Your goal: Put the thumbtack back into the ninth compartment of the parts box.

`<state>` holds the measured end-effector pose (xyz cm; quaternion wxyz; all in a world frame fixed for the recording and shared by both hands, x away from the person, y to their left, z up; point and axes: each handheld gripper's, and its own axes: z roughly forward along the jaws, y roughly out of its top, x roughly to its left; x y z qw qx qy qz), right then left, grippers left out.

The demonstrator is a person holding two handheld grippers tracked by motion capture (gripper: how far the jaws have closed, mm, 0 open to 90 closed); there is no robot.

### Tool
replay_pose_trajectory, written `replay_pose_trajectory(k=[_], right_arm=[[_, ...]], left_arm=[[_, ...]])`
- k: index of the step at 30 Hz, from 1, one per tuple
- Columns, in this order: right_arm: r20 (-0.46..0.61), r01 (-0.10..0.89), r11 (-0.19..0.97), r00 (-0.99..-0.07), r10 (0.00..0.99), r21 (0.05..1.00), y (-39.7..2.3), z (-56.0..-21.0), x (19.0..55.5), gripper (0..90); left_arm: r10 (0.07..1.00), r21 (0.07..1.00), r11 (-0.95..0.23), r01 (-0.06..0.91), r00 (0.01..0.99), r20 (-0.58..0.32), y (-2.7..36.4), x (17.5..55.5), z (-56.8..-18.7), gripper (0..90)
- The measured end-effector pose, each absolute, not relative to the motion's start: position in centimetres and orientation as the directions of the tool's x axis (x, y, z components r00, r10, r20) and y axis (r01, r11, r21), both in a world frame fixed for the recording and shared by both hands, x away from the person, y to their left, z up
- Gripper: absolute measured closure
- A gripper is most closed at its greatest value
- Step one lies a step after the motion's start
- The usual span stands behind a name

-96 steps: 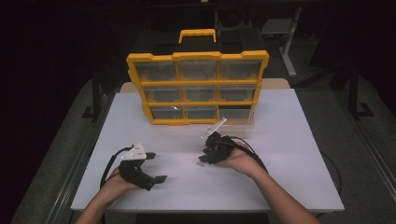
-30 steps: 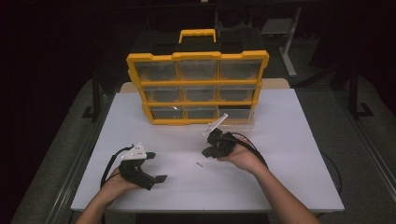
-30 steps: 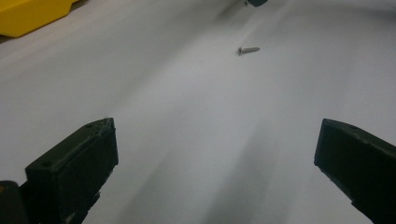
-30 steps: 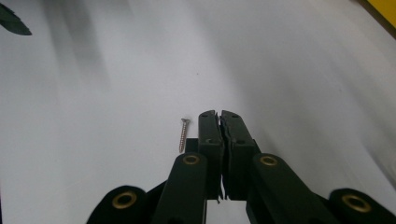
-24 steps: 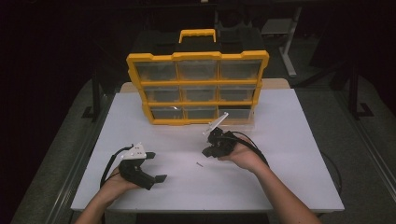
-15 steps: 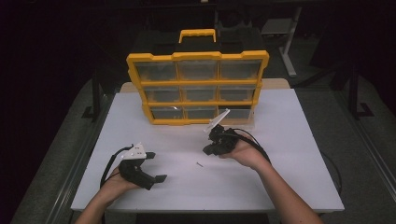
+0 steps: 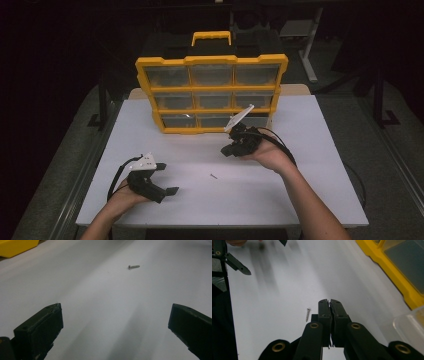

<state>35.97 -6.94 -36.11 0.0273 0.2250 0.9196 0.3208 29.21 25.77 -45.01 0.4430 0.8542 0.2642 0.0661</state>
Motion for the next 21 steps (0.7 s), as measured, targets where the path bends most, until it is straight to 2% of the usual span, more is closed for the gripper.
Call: replay_pose_trajectory(k=[11,21], right_arm=[[0.095,0.416,0.679,-0.884,0.457,0.605,-7.6,-34.4,36.8,86.4],[0.048,0.437,0.638,-0.846,0.531,0.634,-9.4,-33.2,38.2,86.5]], left_arm=[[0.508,0.792,-0.470,0.390,0.853,-0.119,25.8,29.2,-45.0,0.0],[0.508,0.791,-0.472,0.389,0.854,-0.117,25.7,29.1,-45.0,0.0]])
